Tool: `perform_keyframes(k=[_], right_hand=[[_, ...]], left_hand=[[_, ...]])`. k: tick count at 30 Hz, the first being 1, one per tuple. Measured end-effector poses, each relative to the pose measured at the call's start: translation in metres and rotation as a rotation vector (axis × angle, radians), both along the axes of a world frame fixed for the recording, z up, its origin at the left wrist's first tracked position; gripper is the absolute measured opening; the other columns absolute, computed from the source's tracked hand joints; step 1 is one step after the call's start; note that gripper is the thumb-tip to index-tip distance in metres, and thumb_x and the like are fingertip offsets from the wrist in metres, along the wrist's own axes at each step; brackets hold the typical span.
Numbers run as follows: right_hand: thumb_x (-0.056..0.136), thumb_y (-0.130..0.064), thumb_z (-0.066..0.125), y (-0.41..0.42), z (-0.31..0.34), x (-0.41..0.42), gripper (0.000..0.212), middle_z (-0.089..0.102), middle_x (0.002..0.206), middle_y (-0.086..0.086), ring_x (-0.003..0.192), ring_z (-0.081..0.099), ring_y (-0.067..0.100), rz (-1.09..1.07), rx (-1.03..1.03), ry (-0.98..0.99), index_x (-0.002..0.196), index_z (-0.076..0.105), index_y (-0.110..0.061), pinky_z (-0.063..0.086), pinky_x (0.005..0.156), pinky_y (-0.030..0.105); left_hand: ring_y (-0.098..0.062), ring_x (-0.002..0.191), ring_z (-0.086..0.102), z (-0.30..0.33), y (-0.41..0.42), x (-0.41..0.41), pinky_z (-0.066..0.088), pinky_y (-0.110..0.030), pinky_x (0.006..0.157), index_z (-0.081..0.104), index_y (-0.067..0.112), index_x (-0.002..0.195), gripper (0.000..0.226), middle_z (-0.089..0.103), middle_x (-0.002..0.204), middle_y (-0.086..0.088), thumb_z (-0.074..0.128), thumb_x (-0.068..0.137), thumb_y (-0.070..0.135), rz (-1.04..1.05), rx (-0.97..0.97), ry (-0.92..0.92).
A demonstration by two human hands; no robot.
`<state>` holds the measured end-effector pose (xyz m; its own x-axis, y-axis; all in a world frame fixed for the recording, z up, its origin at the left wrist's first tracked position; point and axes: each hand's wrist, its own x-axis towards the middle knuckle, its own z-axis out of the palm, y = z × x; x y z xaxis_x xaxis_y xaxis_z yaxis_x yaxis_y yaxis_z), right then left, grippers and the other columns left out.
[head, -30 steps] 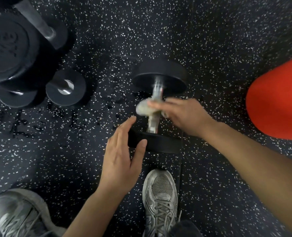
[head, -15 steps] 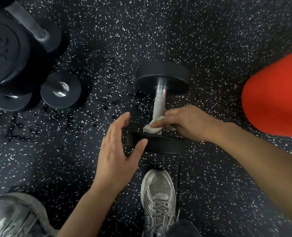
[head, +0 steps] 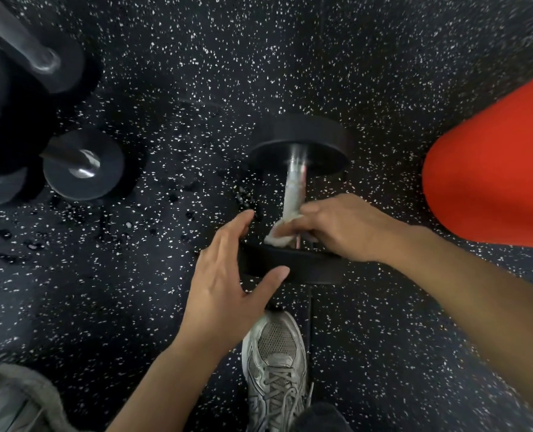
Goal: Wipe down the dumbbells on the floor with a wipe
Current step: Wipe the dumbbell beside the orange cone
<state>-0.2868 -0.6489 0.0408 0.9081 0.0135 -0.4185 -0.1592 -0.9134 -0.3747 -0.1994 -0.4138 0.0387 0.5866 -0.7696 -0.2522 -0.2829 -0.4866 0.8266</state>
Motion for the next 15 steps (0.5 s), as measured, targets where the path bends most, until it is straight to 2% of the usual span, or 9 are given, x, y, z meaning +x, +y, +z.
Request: perform_keyframes(k=[1,2,4,6,9,12,15], right_hand=[[0.097,-0.027,0.042,-0.003,-0.003,-0.003,0.052,0.064,0.100,-0.018,0.077,0.059,0.007,-0.093,0.041,-0.081,0.145,0.053,-0.046,0.044,0.067,0.016],[0.098,-0.026,0.044,-0.006,-0.007,-0.008,0.052,0.070,0.109,-0.012,0.080,0.065,0.010,-0.196,0.043,-0.174,0.146,0.053,-0.043,0.055,0.071,0.024],[0.100,-0.022,0.048,-0.011,-0.015,-0.017,0.054,0.072,0.116,-0.004,0.082,0.068,0.015,-0.313,-0.017,-0.229,0.150,0.048,-0.044,0.061,0.077,0.035],[0.097,-0.018,0.053,-0.007,-0.017,-0.025,0.061,0.068,0.108,-0.007,0.079,0.060,0.011,-0.276,0.012,-0.141,0.149,0.044,-0.050,0.057,0.077,0.030],[0.095,-0.006,0.058,-0.005,-0.011,-0.027,0.065,0.057,0.091,-0.015,0.081,0.055,0.007,-0.152,0.123,-0.016,0.144,0.054,-0.049,0.048,0.077,0.028],[0.099,-0.006,0.055,-0.011,-0.015,-0.025,0.061,0.065,0.097,-0.013,0.083,0.061,0.007,-0.292,0.167,-0.133,0.148,0.052,-0.043,0.050,0.079,0.026],[0.101,-0.020,0.048,-0.008,-0.018,-0.026,0.055,0.068,0.100,-0.009,0.079,0.059,0.006,-0.427,0.040,-0.246,0.153,0.046,-0.040,0.052,0.075,0.026]], left_hand=[[-0.005,0.144,0.042,-0.001,-0.001,-0.001,0.041,-0.045,0.118,0.023,0.039,0.156,0.084,0.043,0.155,0.017,0.057,0.086,0.071,-0.002,0.002,0.001],[-0.006,0.144,0.042,-0.001,-0.002,-0.002,0.041,-0.045,0.118,0.023,0.039,0.156,0.084,0.043,0.155,0.016,0.057,0.086,0.071,-0.002,0.004,0.007],[-0.003,0.144,0.041,-0.003,-0.004,-0.004,0.040,-0.044,0.119,0.024,0.037,0.157,0.085,0.041,0.155,0.018,0.058,0.086,0.071,-0.002,0.007,0.026],[-0.003,0.144,0.040,-0.003,-0.006,-0.007,0.040,-0.045,0.119,0.025,0.037,0.157,0.086,0.041,0.155,0.020,0.059,0.086,0.070,-0.002,0.007,0.039],[-0.003,0.144,0.040,-0.003,-0.008,-0.008,0.041,-0.045,0.118,0.025,0.039,0.157,0.085,0.040,0.155,0.021,0.059,0.085,0.070,-0.004,0.017,0.049],[-0.001,0.143,0.040,-0.003,-0.009,-0.008,0.041,-0.044,0.119,0.025,0.037,0.158,0.087,0.041,0.153,0.022,0.059,0.085,0.071,-0.016,0.025,0.043],[0.000,0.143,0.041,-0.004,-0.008,-0.007,0.041,-0.044,0.118,0.025,0.035,0.158,0.087,0.042,0.152,0.022,0.060,0.086,0.070,-0.018,0.022,0.036]])
